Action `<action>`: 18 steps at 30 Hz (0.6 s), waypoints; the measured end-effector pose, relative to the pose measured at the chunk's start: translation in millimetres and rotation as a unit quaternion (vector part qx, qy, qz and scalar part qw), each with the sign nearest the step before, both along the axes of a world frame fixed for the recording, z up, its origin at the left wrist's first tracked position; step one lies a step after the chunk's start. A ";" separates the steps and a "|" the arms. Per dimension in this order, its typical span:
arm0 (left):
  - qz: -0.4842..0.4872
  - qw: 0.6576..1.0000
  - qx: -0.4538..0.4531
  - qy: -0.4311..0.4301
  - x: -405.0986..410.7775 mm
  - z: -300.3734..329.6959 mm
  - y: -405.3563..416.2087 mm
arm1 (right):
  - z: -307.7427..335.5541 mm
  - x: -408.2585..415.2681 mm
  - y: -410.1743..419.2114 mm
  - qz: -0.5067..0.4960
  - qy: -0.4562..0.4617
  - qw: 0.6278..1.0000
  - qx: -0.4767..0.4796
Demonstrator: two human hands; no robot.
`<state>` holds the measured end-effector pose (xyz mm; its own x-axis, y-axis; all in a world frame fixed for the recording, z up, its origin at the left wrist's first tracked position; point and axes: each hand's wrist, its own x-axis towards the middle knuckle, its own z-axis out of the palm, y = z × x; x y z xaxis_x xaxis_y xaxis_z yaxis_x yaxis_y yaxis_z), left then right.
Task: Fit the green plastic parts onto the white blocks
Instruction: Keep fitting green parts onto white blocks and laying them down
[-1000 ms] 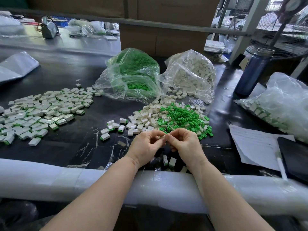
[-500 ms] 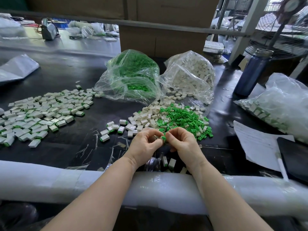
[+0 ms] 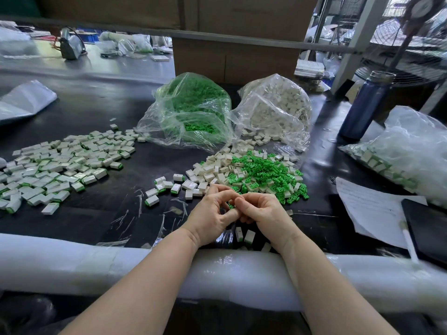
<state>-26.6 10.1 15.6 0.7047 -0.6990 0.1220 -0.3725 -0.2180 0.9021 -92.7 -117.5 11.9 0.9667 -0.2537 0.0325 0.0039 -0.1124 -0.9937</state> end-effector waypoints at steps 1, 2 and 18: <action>-0.002 1.000 0.003 -0.003 -0.2 0.3 0.2 | -0.1 -0.3 -0.2 -0.001 -0.001 1.000 -0.003; -0.003 1.000 0.006 -0.004 -0.2 0.4 0.3 | -0.2 -0.2 -0.2 -0.003 -0.002 1.000 -0.004; -0.008 0.999 0.041 -0.031 2.9 -5.8 0.1 | -2.3 0.2 -2.0 -0.016 -0.006 1.000 -0.004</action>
<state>-23.7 10.2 9.8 0.6857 -0.7200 0.1067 -0.4309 -0.2834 0.8568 -92.5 -119.5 9.6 0.9576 -0.2845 0.0461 0.0116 -0.1215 -0.9925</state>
